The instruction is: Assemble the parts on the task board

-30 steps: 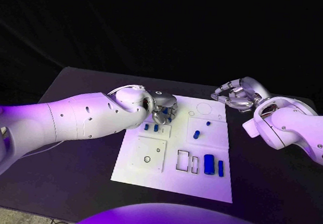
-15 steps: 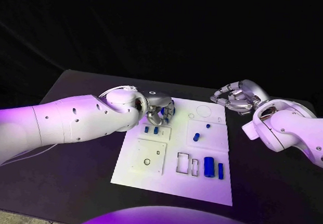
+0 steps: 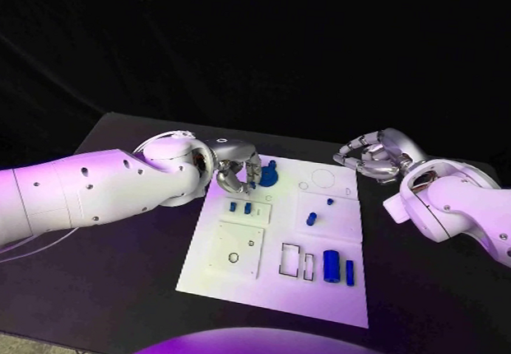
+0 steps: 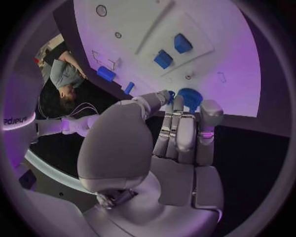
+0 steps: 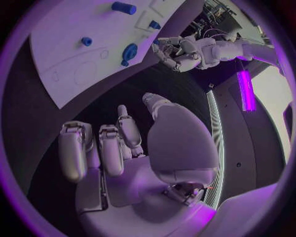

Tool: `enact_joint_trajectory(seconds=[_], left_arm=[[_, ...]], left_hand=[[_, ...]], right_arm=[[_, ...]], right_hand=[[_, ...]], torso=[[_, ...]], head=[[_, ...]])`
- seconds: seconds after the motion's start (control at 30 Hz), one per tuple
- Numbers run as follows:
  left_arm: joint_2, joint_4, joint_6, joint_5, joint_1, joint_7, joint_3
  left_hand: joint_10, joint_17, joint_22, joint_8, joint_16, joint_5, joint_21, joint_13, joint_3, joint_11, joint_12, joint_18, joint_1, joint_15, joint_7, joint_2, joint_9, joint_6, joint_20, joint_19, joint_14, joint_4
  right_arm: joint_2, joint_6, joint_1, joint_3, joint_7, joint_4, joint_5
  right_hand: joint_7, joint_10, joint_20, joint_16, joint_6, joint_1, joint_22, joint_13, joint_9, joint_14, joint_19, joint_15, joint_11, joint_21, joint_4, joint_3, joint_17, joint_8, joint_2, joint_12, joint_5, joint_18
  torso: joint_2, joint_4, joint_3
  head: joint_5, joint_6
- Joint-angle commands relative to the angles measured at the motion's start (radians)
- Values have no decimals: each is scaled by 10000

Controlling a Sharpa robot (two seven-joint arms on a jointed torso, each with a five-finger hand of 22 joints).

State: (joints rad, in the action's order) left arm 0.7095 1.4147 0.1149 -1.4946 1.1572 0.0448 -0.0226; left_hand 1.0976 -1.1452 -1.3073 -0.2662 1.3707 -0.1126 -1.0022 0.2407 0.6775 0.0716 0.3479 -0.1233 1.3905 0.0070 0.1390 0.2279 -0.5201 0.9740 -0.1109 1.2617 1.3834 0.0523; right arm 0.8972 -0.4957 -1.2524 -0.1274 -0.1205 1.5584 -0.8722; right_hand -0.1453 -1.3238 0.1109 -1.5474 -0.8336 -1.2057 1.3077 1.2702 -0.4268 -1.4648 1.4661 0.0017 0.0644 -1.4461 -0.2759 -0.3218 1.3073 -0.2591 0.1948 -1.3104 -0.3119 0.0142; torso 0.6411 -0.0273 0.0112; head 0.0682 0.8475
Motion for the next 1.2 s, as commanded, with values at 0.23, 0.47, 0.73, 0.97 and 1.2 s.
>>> enact_joint_trajectory(seconds=[0.23, 0.47, 0.73, 0.97, 1.2], left_arm=[[116, -133, -329, 475, 4, 188, 11], [-3, -419, -591, 470, 3, 248, -10], [-234, -756, -725, 436, -1, 226, -100], [-376, -910, -772, 359, -14, 208, -141], [-427, -985, -871, 257, -20, 238, -152]], left_hand=[[102, 47, -1157, 51, 12, -42, -15, -20, -12, 2, -53, 115, -83, -14, -17, 8, -13, 59, -16, 36, 30, -53], [104, 43, -1155, 53, 14, -38, -7, -21, -11, 2, -57, 113, -85, -14, -17, 9, -13, 59, -17, 31, 32, -55], [123, 55, -1151, 59, 10, -31, 2, -24, 2, -3, -75, 111, -80, -15, -20, -1, -14, 64, -17, 22, 27, -68], [129, 45, -1154, 59, 15, -29, -8, -25, 4, -4, -77, 112, -80, -16, -21, -4, -15, 67, -17, 26, 32, -71], [137, 48, -1146, 65, 15, -26, 18, -26, 6, -4, -88, 107, -81, -16, -20, 0, -15, 65, -17, 10, 30, -80]], right_arm=[[-4, 29, 15, -1, 68, -2, -46], [-7, 27, 16, -1, 64, 6, -46], [-7, 4, 16, -1, 65, 5, -46], [-15, -4, 16, -1, 69, 9, -46], [-7, -4, 16, -1, 63, 16, -46]], right_hand=[[6, 15, -86, 57, 52, -40, 2040, 5, -10, -892, 297, -74, -5, 16, -3, -58, 2003, -67, 23, 16, -42, 186], [6, 15, -86, 57, 52, -40, 2040, 5, -10, -892, 297, -74, -5, 16, -3, -58, 2003, -67, 23, 16, -42, 186], [13, 40, -91, 72, 32, -8, 2020, -36, -26, -885, 272, -81, -12, 67, -12, -112, 1974, -94, 44, 46, -48, 198], [13, 40, -91, 72, 32, -8, 2020, -36, -26, -885, 272, -81, -12, 67, -12, -112, 1974, -94, 44, 46, -48, 198], [13, 40, -91, 72, 32, -8, 2020, -36, -26, -885, 272, -81, -12, 67, -12, -112, 1974, -94, 44, 46, -48, 198]], torso=[[23, 11, 5], [25, 26, 5], [19, 24, 11], [34, 34, 5], [25, 13, 5]], head=[[42, -3], [58, 15], [56, 52], [35, 68], [19, 92]])
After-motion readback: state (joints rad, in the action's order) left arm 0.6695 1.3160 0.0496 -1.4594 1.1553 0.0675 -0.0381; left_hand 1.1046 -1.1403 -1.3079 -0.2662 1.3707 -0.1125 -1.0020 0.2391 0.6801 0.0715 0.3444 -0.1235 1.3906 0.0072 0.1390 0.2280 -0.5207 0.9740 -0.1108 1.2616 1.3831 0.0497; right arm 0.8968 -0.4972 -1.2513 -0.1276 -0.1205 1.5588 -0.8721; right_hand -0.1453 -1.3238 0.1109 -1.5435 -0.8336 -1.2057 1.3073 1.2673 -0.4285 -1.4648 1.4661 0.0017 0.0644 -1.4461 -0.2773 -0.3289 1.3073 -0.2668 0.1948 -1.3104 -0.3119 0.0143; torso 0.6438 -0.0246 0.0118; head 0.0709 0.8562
